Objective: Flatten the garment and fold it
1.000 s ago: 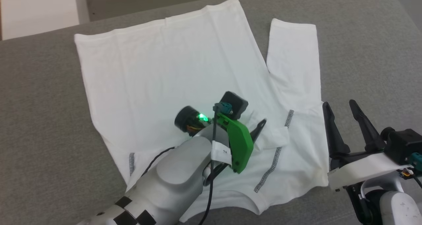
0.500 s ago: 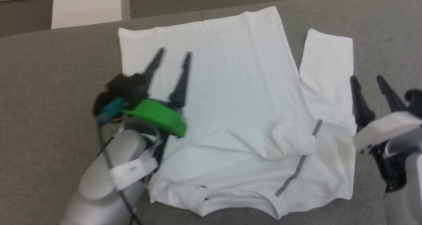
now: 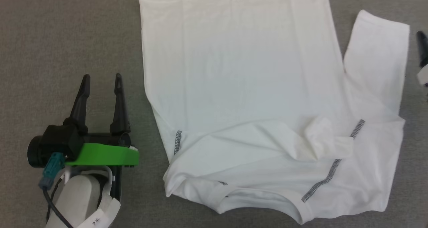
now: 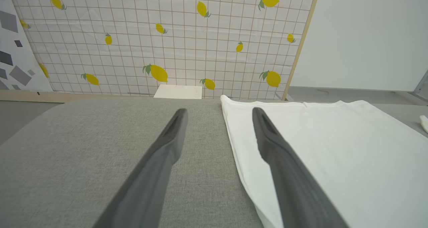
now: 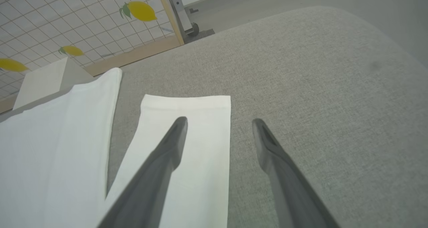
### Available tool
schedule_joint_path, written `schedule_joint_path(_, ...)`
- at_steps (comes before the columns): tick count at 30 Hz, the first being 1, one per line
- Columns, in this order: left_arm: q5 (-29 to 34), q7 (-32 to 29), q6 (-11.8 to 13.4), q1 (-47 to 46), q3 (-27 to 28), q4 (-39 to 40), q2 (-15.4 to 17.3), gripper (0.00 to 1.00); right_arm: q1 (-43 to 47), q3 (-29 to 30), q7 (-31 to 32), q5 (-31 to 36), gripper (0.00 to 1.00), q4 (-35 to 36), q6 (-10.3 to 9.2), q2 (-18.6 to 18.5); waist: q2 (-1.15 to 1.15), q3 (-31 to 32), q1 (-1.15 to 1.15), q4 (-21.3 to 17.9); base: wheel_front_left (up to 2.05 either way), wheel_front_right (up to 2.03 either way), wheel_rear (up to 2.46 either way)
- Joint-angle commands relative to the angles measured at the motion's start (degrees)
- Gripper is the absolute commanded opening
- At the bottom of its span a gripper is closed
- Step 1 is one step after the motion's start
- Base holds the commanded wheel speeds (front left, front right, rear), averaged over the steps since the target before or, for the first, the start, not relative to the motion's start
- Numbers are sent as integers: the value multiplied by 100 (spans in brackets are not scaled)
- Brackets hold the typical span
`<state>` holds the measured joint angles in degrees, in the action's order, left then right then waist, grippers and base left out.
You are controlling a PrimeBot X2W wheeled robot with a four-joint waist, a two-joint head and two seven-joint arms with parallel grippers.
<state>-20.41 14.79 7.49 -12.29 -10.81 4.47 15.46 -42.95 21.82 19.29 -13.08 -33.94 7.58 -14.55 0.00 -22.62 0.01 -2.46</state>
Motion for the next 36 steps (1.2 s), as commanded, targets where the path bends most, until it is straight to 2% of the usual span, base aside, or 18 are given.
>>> schedule_joint_path(1,119,20,-63,71,96,74,-65,100,-220,143,120,101,100,-154,-9,-51,0,-408,-1,333,0,0,0)
schedule_joint_path(9,492,20,-376,5,453,268,-366,100,-1009,832,845,600,100,-743,-9,-191,0,-948,-1,534,0,0,0)
schedule_joint_path(13,604,20,-513,-17,589,289,-501,100,-1178,1017,1298,873,100,-894,-9,-145,0,-1037,-1,552,0,0,0)
schedule_joint_path(14,630,20,-535,-10,612,290,-529,100,-1195,1034,1416,921,90,-912,-9,-128,0,-1040,-1,549,0,0,0)
schedule_joint_path(15,659,20,-564,-4,643,284,-559,100,-1209,1053,1566,968,42,-929,-9,-100,0,-1038,-1,543,0,0,0)
schedule_joint_path(16,678,20,-586,1,669,274,-583,100,-1207,1051,1684,1000,17,-935,-9,-76,0,-1030,-1,533,0,0,0)
schedule_joint_path(17,703,20,-611,7,700,256,-611,100,-1188,1049,1798,1023,0,-924,-9,-47,0,-1006,-1,519,0,0,0)
schedule_joint_path(20,756,20,-675,21,764,193,-686,100,-1063,1042,1900,1050,0,-792,-9,-14,0,-903,-1,483,0,0,0)
schedule_joint_path(28,840,20,-874,149,883,-94,-826,100,-286,918,1405,1068,0,195,-9,-95,0,-266,-1,349,0,0,0)
schedule_joint_path(32,857,20,-953,265,925,-260,-879,100,391,817,1347,972,0,1071,-9,-176,0,150,-1,256,0,0,0)
schedule_joint_path(36,845,20,-1032,383,954,-472,-910,100,1234,691,1591,880,0,2349,-9,-154,0,568,-1,171,0,0,0)
